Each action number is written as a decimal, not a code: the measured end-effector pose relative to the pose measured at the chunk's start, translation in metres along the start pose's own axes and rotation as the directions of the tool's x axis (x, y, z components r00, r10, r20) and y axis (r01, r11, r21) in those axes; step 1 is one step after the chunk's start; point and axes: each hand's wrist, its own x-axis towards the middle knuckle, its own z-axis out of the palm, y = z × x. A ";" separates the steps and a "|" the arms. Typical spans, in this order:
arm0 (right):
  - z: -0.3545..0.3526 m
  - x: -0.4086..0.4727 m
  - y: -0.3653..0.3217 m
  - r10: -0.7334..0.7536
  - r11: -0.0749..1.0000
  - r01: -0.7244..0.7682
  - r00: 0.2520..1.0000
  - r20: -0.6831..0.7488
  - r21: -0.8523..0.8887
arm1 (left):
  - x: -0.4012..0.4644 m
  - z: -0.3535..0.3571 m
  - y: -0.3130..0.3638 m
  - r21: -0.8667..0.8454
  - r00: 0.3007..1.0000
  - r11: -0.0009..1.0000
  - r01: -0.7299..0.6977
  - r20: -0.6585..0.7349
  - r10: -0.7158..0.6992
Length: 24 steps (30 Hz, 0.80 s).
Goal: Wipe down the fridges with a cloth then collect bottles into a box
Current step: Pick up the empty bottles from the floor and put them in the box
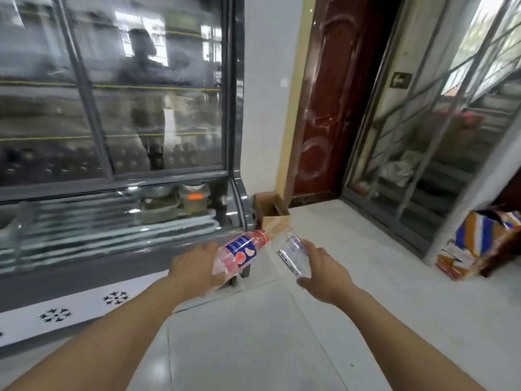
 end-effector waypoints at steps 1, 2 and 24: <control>-0.002 0.008 0.013 0.022 1.000 -0.022 1.000 -0.003 0.000 | 0.016 0.005 0.010 -0.010 1.000 1.000 -0.027 0.004 0.027; -0.004 0.015 0.027 0.043 0.999 -0.043 0.999 -0.007 -0.002 | 0.033 0.011 0.020 -0.029 0.998 0.998 -0.053 0.015 0.053; -0.066 0.257 0.331 0.261 0.965 -0.263 0.959 -0.107 -0.008 | 0.399 0.082 0.273 -0.017 0.930 0.943 -0.331 0.166 0.329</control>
